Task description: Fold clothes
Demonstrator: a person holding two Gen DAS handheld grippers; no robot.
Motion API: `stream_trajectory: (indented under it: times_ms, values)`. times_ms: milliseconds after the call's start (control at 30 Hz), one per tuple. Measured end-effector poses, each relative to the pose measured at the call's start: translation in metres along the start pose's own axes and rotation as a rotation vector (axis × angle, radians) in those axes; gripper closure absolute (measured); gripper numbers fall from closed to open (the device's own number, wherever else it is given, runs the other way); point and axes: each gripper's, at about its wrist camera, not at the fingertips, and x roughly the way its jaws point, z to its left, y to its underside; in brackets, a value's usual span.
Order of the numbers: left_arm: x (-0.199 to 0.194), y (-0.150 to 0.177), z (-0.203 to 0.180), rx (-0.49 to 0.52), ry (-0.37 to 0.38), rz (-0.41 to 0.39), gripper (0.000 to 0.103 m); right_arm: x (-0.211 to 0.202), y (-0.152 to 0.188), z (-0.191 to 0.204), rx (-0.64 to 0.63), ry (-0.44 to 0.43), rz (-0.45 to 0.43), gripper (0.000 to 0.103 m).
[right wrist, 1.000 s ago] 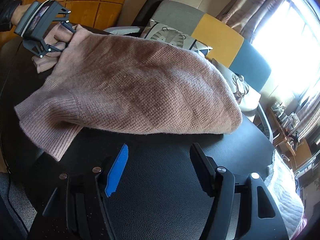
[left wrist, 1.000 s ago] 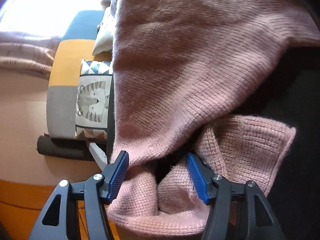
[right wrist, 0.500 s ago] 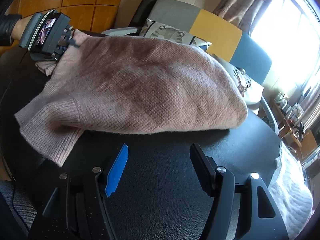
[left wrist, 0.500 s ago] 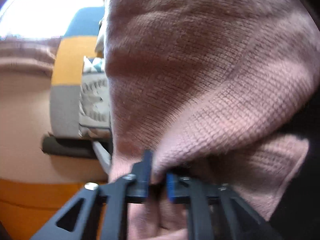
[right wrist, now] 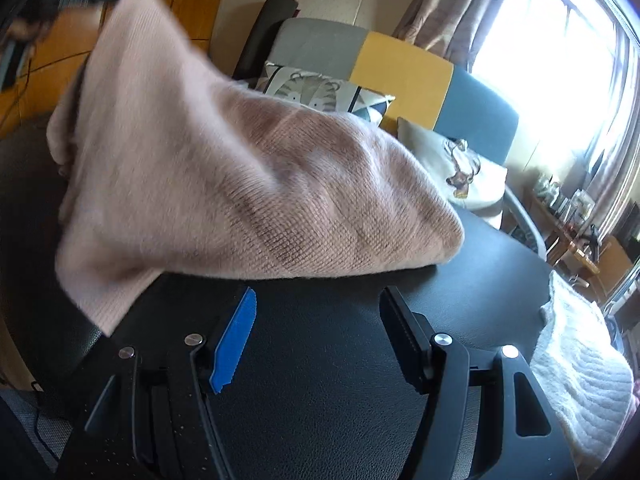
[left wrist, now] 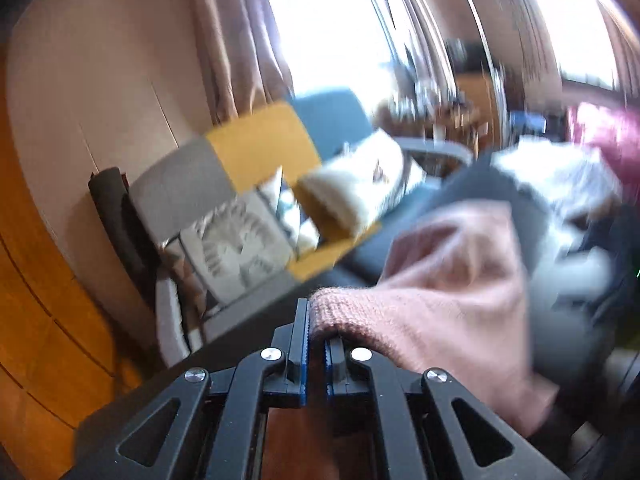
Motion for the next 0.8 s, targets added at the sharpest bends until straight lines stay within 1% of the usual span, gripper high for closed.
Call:
stream_trajectory:
  times_ms: [100, 233, 333, 400, 467, 533, 600, 700, 733, 767, 800]
  values:
    - [-0.032, -0.030, -0.005, -0.060, 0.040, -0.082, 0.099, -0.005, 0.005, 0.006, -0.022, 0.020, -0.020, 0.036]
    - [-0.071, -0.071, -0.014, -0.134, 0.068, -0.178, 0.099, -0.011, 0.008, 0.014, -0.054, 0.047, -0.058, 0.035]
    - [-0.094, -0.098, -0.024, -0.166, 0.084, -0.224, 0.099, -0.015, 0.008, 0.025, -0.098, 0.075, -0.098, 0.035]
    - [-0.113, -0.114, -0.038, -0.153, 0.086, -0.246, 0.099, -0.015, 0.007, 0.035, -0.138, 0.105, -0.129, 0.035]
    - [-0.131, -0.127, -0.055, -0.124, 0.084, -0.263, 0.099, -0.013, 0.004, 0.044, -0.175, 0.144, -0.165, 0.027]
    - [-0.147, -0.140, -0.067, -0.121, 0.106, -0.268, 0.099, -0.012, -0.002, 0.053, -0.206, 0.193, -0.209, 0.021]
    - [-0.161, -0.149, -0.078, -0.122, 0.126, -0.270, 0.099, -0.010, -0.007, 0.063, -0.235, 0.242, -0.251, 0.021]
    - [-0.179, -0.157, -0.091, -0.133, 0.160, -0.273, 0.099, -0.004, -0.015, 0.069, -0.244, 0.269, -0.292, 0.021]
    - [-0.186, -0.160, -0.096, -0.135, 0.166, -0.274, 0.099, -0.003, -0.017, 0.070, -0.245, 0.264, -0.295, 0.021]
    - [-0.193, -0.161, -0.100, -0.134, 0.162, -0.276, 0.099, -0.003, -0.019, 0.070, -0.242, 0.250, -0.297, 0.023]
    - [-0.197, -0.159, -0.100, -0.144, 0.153, -0.274, 0.099, -0.008, -0.021, 0.065, -0.226, 0.209, -0.293, 0.031]
